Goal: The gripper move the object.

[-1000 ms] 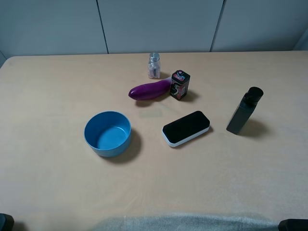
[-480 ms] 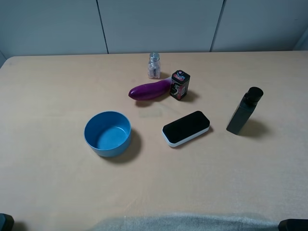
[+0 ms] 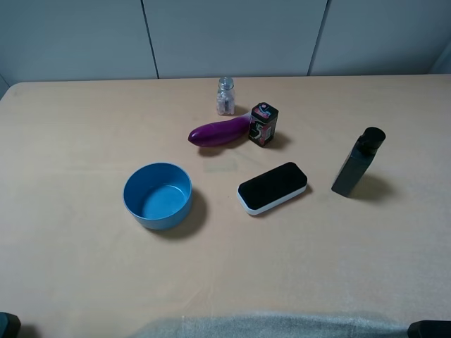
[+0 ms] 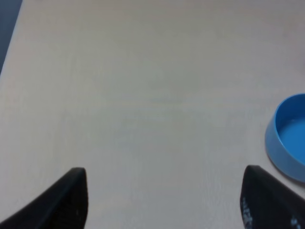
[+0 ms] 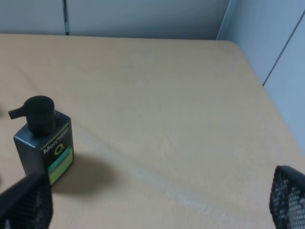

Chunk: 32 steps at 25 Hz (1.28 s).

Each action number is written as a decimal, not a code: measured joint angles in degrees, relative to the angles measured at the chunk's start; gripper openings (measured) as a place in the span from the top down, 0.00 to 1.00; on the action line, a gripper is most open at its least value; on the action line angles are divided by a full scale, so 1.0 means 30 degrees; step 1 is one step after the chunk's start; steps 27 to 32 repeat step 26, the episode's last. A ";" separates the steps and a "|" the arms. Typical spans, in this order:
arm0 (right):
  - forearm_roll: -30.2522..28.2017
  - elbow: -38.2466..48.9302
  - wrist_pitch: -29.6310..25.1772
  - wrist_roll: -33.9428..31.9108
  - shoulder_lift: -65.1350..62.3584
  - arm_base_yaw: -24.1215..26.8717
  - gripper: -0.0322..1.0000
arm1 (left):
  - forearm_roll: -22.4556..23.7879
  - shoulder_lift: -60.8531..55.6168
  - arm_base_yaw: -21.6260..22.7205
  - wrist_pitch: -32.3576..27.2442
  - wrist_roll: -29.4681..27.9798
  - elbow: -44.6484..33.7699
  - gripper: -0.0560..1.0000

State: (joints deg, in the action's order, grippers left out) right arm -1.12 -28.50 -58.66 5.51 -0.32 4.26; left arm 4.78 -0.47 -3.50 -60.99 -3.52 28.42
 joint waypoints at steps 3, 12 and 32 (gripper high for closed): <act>0.0000 0.0000 0.0000 0.0000 0.0000 0.0000 0.30 | 0.0067 0.0000 0.0000 0.0000 0.0000 0.0000 0.25; 0.0000 0.0000 0.0000 0.0000 0.0000 0.0000 0.30 | 0.0136 0.0000 0.0000 0.0000 0.0000 0.0000 0.25; 0.0000 0.0000 0.0000 0.0000 0.0000 0.0000 0.30 | 0.0151 0.0000 0.0000 0.0000 0.0000 0.0000 0.25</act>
